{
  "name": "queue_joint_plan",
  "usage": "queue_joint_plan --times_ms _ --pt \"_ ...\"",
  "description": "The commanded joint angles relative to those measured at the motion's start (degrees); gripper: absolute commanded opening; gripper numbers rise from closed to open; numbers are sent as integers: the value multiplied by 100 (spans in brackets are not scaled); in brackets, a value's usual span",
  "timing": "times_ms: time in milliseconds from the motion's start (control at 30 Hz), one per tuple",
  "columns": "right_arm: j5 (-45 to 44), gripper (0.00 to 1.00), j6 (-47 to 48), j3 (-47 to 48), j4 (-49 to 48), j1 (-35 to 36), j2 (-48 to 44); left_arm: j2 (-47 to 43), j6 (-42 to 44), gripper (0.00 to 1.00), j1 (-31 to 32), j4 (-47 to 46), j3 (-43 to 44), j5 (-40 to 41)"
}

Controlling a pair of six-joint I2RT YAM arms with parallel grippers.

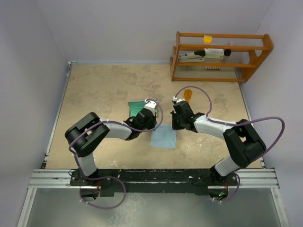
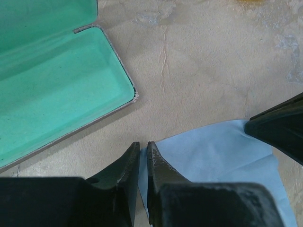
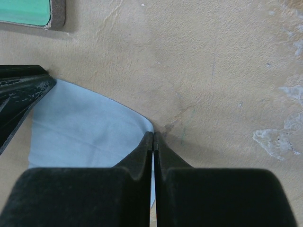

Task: Organize the sunglasses
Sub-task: Fold the glasses cleaning cloth at the center of the board.

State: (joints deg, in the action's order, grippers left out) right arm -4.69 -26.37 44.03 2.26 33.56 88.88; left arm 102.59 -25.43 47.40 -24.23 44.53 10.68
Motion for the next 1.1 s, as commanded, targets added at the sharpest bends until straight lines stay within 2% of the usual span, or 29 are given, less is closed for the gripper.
queue_joint_plan --times_ms 0,133,1067 --pt "82 0 7 220 -42 -29 1 -14 13 8 28 117 -40 -27" --pt "73 0 2 213 -36 -25 11 12 7 0 42 92 -78 3" --pt "100 0 137 -82 -76 -16 -661 -801 44 0 351 384 -152 473"
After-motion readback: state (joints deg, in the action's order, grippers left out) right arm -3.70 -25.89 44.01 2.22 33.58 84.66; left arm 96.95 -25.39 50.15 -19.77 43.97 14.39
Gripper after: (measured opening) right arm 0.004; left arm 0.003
